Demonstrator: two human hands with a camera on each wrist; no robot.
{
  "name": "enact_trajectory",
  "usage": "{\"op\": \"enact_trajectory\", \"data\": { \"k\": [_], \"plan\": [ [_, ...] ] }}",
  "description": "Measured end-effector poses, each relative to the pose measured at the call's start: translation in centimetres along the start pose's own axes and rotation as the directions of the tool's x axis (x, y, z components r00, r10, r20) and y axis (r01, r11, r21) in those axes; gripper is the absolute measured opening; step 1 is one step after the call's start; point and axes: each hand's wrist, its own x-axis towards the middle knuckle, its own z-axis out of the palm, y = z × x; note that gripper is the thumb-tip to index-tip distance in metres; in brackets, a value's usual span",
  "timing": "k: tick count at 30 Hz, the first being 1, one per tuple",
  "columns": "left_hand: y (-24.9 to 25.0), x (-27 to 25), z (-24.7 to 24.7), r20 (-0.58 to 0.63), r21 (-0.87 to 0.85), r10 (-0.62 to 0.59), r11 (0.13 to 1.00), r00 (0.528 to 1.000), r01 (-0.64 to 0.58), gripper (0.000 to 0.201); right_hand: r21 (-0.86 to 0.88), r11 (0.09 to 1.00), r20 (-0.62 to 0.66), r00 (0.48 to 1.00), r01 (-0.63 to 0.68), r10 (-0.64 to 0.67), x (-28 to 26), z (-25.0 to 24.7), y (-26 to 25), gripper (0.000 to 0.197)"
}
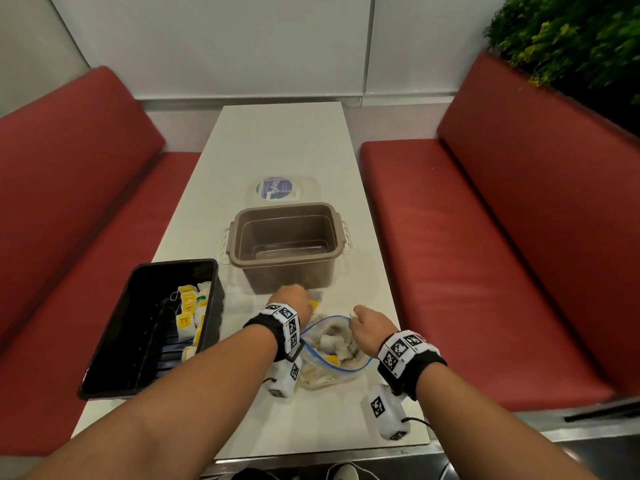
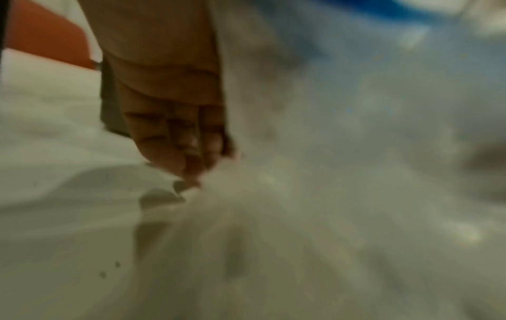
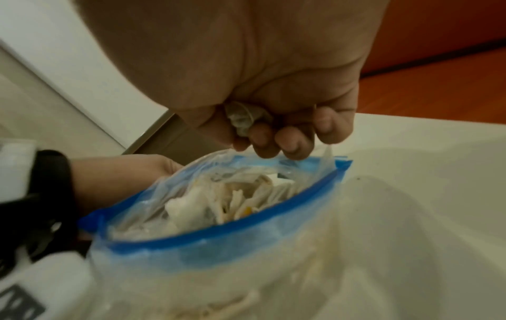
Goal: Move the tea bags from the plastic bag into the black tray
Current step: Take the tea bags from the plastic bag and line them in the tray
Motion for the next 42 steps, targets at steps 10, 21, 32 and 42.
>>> {"op": "enact_trajectory", "data": {
  "k": [10, 21, 32, 42],
  "plan": [
    [0.6, 2.1, 1.3, 0.001, -0.136, -0.213, 0.968, 0.977, 0.211, 0.028, -0.066, 0.998, 0.058, 0.998, -0.024, 0.028, -0.6, -0.6, 1.1, 0.030],
    [-1.6, -1.0, -4.1, 0.017, 0.049, -0.030, 0.998, 0.999, 0.029, 0.030, -0.088, 0.995, -0.050, 0.997, 0.050, -0.055, 1.0, -2.5, -2.4, 0.034],
    [-12.2, -5.1, -16.8, -0.189, 0.049, 0.256, 0.967, 0.948, -0.251, 0.013, -0.027, 0.954, -0.130, 0.946, 0.298, -0.299, 2.4, -1.6, -10.3, 0.024],
    [-20.6, -2.0, -14.2, 0.358, 0.210, 0.090, 0.962, 0.929, -0.174, 0.049, 0.219, 0.939, -0.133, 0.961, 0.266, -0.241, 3.2, 1.8, -16.0, 0.018]
  ]
}}
